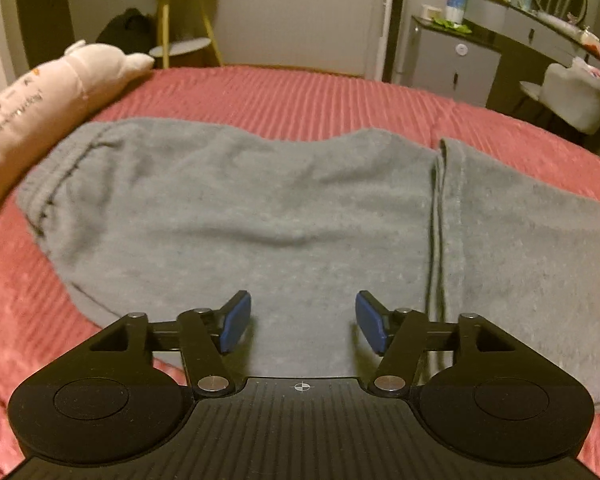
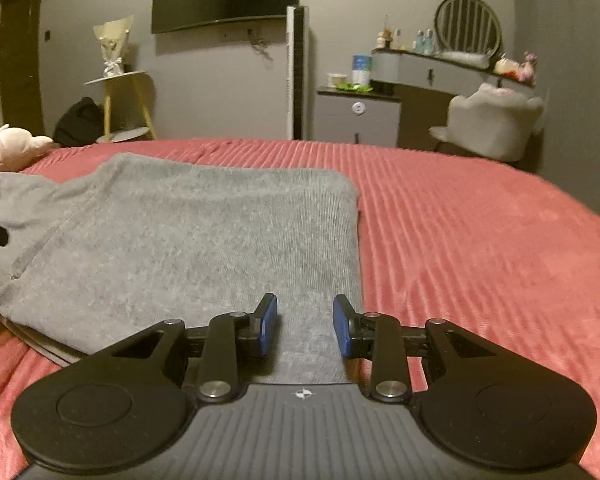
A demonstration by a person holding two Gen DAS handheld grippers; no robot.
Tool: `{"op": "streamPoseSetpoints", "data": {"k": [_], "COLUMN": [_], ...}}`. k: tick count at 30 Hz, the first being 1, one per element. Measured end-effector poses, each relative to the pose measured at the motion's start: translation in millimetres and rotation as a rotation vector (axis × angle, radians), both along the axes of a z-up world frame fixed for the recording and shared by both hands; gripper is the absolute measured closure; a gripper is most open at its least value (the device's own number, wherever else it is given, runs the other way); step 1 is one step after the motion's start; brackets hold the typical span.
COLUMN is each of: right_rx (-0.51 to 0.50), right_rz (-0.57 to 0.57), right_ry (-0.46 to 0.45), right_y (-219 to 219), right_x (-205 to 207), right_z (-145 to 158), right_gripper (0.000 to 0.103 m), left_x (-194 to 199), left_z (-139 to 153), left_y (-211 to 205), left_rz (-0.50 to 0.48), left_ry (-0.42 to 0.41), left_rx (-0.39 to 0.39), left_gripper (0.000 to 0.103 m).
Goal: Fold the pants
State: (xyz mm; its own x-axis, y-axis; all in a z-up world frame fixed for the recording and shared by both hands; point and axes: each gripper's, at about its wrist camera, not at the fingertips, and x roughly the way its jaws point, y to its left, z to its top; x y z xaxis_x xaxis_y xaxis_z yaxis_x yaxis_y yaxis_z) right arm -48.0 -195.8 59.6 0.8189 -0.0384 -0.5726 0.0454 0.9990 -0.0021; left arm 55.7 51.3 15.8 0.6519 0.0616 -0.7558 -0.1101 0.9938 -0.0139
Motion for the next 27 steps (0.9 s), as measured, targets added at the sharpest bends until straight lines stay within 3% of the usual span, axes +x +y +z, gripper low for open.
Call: {"op": "streamPoseSetpoints", "data": {"k": [3, 7, 10, 12, 17, 20, 23, 27], "right_rx": [-0.018, -0.115, -0.18, -0.134, -0.085, -0.067, -0.03, 0.067], "right_rz": [-0.011, 0.041, 0.052, 0.047, 0.059, 0.093, 0.214, 0.322], "right_ry": [-0.011, 0.044, 0.055, 0.059, 0.068, 0.077, 0.114, 0.099], "right_y": [16.5, 47.8, 68.3, 74.8, 105.8, 134.2, 166.2, 181.9], "right_x": [-3.0, 2.7, 4.7, 8.8, 23.7, 39.3, 55.5, 58.9], "right_z": [5.2, -4.5, -5.0, 0.8, -0.4, -0.5, -0.8, 7.2], "right_gripper": [0.069, 0.067, 0.067, 0.067, 0.067, 0.067, 0.058, 0.058], "left_x": [-4.3, -13.0, -21.0, -23.1, -22.0, -22.9, -26.6, -31.4], "left_z": [3.8, 5.3, 5.4, 3.3, -5.3, -11.1, -14.9, -23.2], "left_y": [16.1, 43.9, 59.5, 68.8, 106.5, 123.5, 143.2, 179.8], "left_rz": [0.012, 0.044, 0.061, 0.071, 0.135, 0.167, 0.202, 0.268], "left_ry": [-0.011, -0.013, -0.034, -0.03, 0.004, -0.001, -0.029, -0.045], "left_rx": [-0.021, -0.052, -0.012, -0.011, -0.158, -0.165, -0.149, -0.189], "left_gripper": [0.03, 0.026, 0.021, 0.019, 0.016, 0.016, 0.013, 0.013]}}
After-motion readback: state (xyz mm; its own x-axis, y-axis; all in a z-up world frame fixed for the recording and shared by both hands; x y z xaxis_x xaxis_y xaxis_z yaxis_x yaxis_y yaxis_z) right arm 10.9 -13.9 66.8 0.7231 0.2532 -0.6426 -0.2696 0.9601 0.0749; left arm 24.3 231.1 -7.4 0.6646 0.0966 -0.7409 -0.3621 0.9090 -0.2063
